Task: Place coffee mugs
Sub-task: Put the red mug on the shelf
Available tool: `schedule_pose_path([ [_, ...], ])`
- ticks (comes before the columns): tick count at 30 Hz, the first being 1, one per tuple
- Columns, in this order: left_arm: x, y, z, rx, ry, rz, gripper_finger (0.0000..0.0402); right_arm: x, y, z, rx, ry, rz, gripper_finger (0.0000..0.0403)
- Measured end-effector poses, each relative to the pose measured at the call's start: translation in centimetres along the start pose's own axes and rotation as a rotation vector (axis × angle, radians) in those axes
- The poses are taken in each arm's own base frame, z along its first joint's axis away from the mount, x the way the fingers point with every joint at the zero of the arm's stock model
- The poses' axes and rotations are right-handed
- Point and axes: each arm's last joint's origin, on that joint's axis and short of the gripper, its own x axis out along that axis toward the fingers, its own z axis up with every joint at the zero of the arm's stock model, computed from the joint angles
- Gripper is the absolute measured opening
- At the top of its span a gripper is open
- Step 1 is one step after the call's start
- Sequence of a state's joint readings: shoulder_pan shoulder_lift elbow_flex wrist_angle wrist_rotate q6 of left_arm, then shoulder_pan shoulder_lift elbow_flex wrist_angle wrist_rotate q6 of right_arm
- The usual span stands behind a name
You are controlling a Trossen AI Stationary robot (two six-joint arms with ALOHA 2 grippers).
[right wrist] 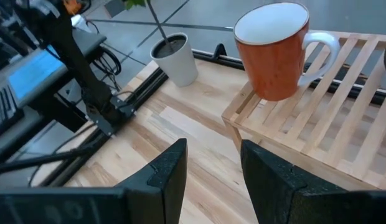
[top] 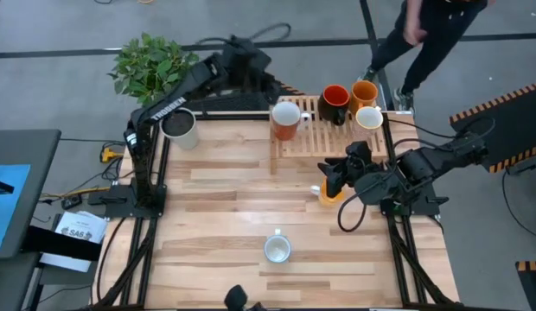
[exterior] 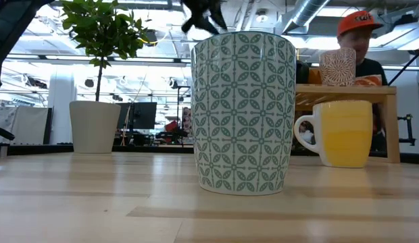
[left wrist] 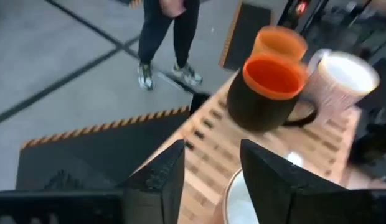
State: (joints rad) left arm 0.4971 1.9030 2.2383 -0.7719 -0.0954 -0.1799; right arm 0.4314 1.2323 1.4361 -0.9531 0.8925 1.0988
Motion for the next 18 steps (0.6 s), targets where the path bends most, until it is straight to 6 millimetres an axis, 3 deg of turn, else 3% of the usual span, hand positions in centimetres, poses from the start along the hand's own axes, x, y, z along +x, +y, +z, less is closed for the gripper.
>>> schedule_pose_path([
  [4,-3.2,-0.2,2.0,-0.001,-0.031,-0.072,0.0152,0.5,0.0,0.6,0.041,-0.025,-0.005,0.0175],
  [9,-6.6,-0.6,1.4,0.03,-0.021,-0.162,0.0146,1.8,0.4,0.8,-0.015,-0.041,-0.022,0.0175],
  [14,-8.8,-2.4,-1.5,0.084,-0.056,-0.232,0.0098,2.9,0.7,0.3,-0.1,-0.009,-0.036,0.0175],
  [18,-10.0,-3.7,-5.8,0.053,-0.184,-0.311,0.0025,3.2,0.9,0.0,-0.142,0.006,-0.039,0.0175],
])
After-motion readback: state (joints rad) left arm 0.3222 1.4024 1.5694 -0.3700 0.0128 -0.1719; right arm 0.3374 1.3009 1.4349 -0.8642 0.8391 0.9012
